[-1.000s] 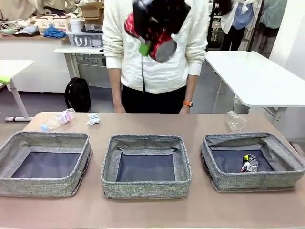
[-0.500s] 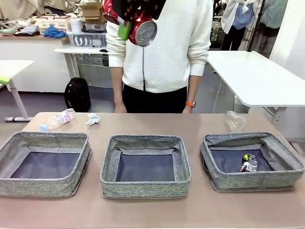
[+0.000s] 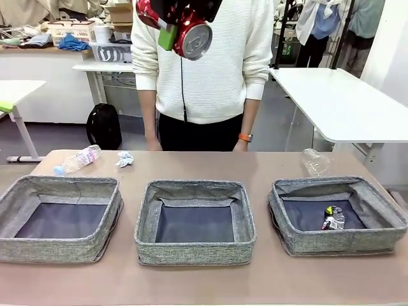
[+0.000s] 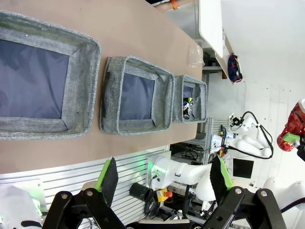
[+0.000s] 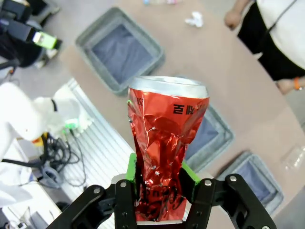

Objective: Sort the waste into the appropriate baskets.
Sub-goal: Pick up the waste item pointed out by the person.

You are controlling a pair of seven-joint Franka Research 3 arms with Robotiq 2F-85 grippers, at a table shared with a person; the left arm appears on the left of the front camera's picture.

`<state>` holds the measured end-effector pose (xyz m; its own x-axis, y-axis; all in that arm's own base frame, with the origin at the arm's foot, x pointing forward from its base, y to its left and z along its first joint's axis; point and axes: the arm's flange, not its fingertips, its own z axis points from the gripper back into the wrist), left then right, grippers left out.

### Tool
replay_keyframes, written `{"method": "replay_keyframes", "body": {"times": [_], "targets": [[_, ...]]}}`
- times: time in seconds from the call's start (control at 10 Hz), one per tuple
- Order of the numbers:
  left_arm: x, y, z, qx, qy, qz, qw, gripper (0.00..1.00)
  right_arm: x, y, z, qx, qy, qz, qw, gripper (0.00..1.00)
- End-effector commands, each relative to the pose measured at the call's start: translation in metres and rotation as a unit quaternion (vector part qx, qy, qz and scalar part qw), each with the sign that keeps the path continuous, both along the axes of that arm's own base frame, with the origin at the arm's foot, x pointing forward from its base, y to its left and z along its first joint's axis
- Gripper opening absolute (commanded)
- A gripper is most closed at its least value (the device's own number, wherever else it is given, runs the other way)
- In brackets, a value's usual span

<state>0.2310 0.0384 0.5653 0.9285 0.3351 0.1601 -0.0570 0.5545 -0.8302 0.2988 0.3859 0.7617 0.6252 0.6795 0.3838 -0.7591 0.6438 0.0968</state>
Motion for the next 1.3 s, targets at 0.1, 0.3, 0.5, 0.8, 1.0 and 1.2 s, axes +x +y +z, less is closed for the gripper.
{"method": "replay_keyframes", "body": {"times": [0.1, 0.3, 0.5, 0.8, 1.0, 1.2], "targets": [[0.001, 0.000, 0.000, -0.006, -0.010, -0.006, 1.000, 1.00, -0.008, -0.003, -0.003, -0.124, -0.024, 0.060, 0.990, 0.34], [0.001, 0.000, 0.000, -0.006, -0.010, -0.006, 1.000, 1.00, -0.006, 0.004, -0.003, -0.133, 0.006, 0.000, 0.991, 0.34], [0.001, 0.000, 0.000, -0.006, -0.010, -0.006, 1.000, 1.00, 0.000, 0.004, -0.008, -0.101, 0.012, -0.131, 0.986, 0.34], [0.001, 0.000, 0.000, -0.006, -0.010, -0.006, 1.000, 1.00, 0.007, 0.010, -0.014, -0.074, 0.000, -0.243, 0.967, 0.34], [0.001, 0.000, 0.000, -0.006, -0.010, -0.006, 1.000, 1.00, 0.007, 0.013, -0.016, -0.069, 0.021, -0.281, 0.957, 0.34], [0.001, 0.000, 0.000, -0.006, -0.010, -0.006, 1.000, 1.00, 0.010, 0.014, -0.021, -0.087, 0.027, -0.286, 0.954, 0.34]]}}
